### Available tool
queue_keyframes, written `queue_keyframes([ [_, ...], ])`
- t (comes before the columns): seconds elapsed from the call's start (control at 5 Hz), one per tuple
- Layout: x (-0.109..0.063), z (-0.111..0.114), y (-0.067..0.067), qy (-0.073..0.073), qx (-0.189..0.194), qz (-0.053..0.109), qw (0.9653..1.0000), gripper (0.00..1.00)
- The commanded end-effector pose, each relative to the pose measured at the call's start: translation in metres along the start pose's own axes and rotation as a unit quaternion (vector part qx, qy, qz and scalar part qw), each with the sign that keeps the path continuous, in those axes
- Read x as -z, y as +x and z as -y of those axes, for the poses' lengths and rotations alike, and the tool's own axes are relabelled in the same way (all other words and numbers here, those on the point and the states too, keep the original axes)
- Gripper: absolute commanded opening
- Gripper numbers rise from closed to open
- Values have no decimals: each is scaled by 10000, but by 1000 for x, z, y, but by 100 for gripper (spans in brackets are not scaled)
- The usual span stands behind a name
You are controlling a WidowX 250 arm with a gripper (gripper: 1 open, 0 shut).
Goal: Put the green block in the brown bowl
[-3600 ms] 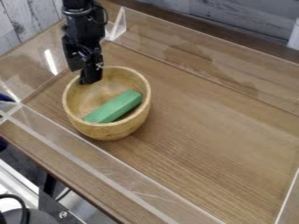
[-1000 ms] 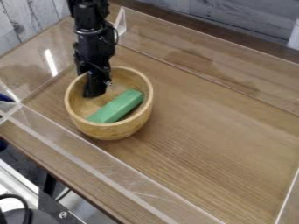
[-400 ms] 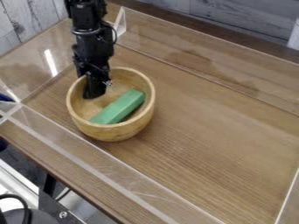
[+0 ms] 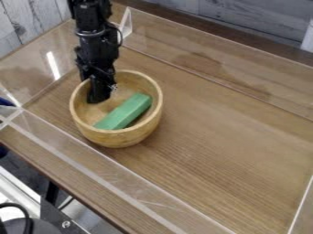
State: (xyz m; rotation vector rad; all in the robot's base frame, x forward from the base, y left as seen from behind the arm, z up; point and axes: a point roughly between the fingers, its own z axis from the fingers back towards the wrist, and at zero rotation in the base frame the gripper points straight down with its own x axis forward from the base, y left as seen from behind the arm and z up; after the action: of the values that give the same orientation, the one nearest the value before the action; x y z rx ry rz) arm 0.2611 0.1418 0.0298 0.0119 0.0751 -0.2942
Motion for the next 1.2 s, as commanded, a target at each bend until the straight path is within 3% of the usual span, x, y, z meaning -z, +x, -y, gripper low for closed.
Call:
queue_keyframes([
  [0.0,-15,-4,5,144,-61,132,9998,0],
  [0.4,-26,-4,5,21,26,48,10000,0],
  [0.8,-33,-2,-1,-222,-126,18,9997,0],
  [1.0,-34,-1,1,-236,-110,61,9996,0],
])
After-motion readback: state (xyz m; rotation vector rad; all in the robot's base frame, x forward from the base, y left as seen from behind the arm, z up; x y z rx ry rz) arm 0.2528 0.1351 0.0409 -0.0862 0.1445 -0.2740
